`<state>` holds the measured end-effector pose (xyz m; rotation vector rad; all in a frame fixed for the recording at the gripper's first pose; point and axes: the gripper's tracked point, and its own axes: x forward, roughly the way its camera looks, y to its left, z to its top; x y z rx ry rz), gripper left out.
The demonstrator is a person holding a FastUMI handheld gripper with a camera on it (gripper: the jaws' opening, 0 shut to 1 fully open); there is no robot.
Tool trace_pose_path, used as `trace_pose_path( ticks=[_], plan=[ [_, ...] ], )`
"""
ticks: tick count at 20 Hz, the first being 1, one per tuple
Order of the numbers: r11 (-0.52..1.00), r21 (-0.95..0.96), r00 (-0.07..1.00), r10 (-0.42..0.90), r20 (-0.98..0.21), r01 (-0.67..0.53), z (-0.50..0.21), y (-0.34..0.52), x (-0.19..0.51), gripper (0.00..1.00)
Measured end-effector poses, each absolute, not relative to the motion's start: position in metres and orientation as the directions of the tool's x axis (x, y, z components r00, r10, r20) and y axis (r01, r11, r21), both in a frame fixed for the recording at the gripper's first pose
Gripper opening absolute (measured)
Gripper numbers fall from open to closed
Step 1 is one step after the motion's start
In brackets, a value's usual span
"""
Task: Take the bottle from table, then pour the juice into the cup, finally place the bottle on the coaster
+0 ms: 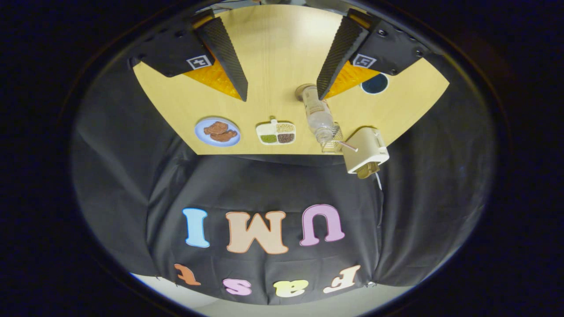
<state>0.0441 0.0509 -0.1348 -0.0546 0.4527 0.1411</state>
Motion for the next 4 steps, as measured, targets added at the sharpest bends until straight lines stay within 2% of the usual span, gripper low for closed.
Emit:
trace_pose_path(
  ticks=[4],
  plan=[
    [0.987,-0.024,0.891,0.135,-0.434,-0.162,-0.131,0.035,0.038,0.99]
  ],
)
